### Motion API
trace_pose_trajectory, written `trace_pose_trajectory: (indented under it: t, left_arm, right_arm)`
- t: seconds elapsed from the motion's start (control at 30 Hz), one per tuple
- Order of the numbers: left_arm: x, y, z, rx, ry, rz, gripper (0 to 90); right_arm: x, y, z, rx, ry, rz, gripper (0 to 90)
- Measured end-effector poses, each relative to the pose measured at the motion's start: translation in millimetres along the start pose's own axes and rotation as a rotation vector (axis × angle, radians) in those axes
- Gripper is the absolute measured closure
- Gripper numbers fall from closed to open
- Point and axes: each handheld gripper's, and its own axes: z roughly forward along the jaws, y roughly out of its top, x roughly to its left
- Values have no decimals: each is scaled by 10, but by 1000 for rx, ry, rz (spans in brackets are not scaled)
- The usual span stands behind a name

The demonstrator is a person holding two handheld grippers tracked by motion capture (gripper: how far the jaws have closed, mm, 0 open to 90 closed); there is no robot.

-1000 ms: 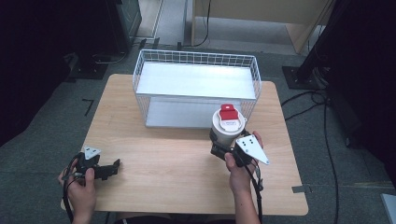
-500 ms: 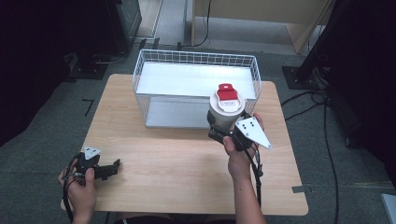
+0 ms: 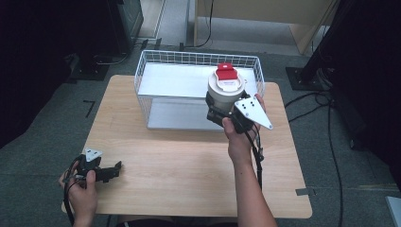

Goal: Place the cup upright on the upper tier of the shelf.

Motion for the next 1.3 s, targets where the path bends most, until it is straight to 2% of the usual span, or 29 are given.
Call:
trace_pose_trajectory:
  t: [0.1, 0.47, 0.73, 1.0, 1.13, 1.17, 1.3]
  left_arm:
    - [-1, 0, 0, 0, 0, -1, 0]
    - [0, 0, 0, 0, 0, 0, 0]
    - [-1, -1, 1, -3, 0, -4, 0]
    - [2, 0, 2, -6, -2, -7, 0]
    - [1, 0, 1, -4, -3, -6, 0]
    - [2, 0, 1, -3, -3, -6, 0]
    - [1, 1, 1, -1, -1, -3, 0]
  right_arm:
    - [18, 46, 89, -4, 3, -17, 70]
    - [1, 139, 520, 5, -2, 8, 69]
    - [-74, 151, 819, 30, -44, 8, 69]
    - [-163, 127, 1034, 45, -73, -1, 69]
    - [-213, 104, 1094, 48, -88, 12, 69]
    - [-254, 74, 1128, 50, -95, 32, 69]
    - [-309, 30, 1165, 63, -115, 39, 68]
